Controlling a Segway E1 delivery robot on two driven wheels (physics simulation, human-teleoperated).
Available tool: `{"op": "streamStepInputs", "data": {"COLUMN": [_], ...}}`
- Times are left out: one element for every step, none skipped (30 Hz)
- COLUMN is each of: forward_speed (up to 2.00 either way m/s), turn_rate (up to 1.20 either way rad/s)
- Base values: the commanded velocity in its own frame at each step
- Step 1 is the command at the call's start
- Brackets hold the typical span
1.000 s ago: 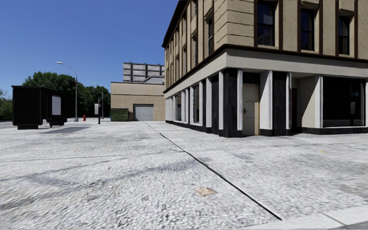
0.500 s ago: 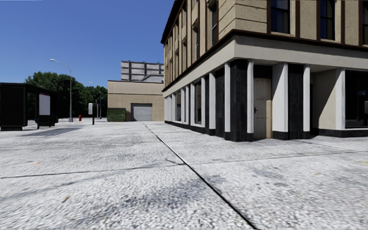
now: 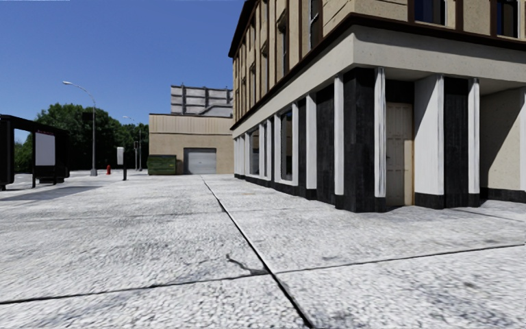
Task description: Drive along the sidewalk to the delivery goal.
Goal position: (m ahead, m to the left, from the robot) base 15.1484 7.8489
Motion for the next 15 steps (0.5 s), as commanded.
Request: {"op": "streamStepInputs", "data": {"forward_speed": [2.00, 2.00, 2.00, 2.00, 2.00, 2.00, 2.00, 2.00, 2.00, 2.00, 2.00, 2.00, 2.00, 2.00, 2.00], "turn_rate": [0.00, 0.00, 0.00, 0.00, 0.00, 0.00, 0.00, 0.00, 0.00, 0.00, 0.00, 0.00, 0.00, 0.00, 0.00]}}
